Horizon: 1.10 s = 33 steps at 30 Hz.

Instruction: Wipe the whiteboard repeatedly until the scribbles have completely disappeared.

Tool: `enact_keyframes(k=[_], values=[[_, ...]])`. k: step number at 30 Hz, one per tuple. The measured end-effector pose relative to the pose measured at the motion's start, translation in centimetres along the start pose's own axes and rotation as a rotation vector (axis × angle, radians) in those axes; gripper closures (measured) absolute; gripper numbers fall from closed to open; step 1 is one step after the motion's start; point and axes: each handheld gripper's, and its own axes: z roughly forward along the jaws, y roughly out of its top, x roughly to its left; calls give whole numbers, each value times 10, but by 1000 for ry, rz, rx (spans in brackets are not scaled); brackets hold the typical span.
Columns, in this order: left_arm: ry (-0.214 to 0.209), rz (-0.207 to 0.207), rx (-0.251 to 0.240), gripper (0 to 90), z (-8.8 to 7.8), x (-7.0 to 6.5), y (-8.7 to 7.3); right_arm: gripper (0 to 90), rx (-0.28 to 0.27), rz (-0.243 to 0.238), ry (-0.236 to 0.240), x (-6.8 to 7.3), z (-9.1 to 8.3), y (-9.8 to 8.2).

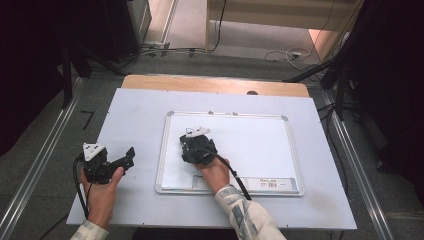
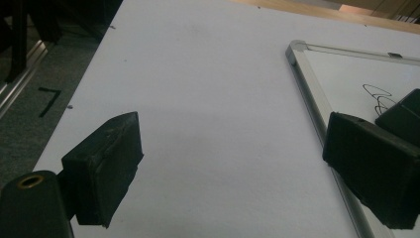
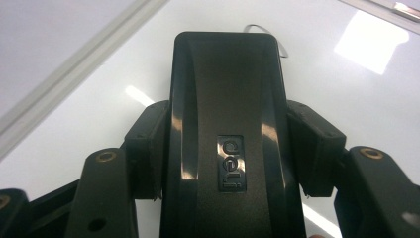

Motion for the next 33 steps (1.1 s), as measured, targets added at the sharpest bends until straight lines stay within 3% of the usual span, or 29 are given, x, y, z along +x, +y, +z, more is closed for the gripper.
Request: enact_keyframes(k=[4, 10, 13, 19, 33], values=[[-2, 1, 0, 90, 1, 0, 0, 380, -3, -31, 28, 18, 0, 0], [-2, -3, -1, 90, 0, 1, 0, 380, -6, -58, 49, 35, 2, 3], [-3, -6, -2, 90, 0, 1, 0, 380, -3, -66, 54, 36, 2, 3], [-4, -13, -7, 90, -2, 3, 0, 381, -2, -51, 50, 23, 8, 10], [-3, -20, -4, 90, -3, 6, -1, 381, 11, 35, -26, -29, 14, 17]])
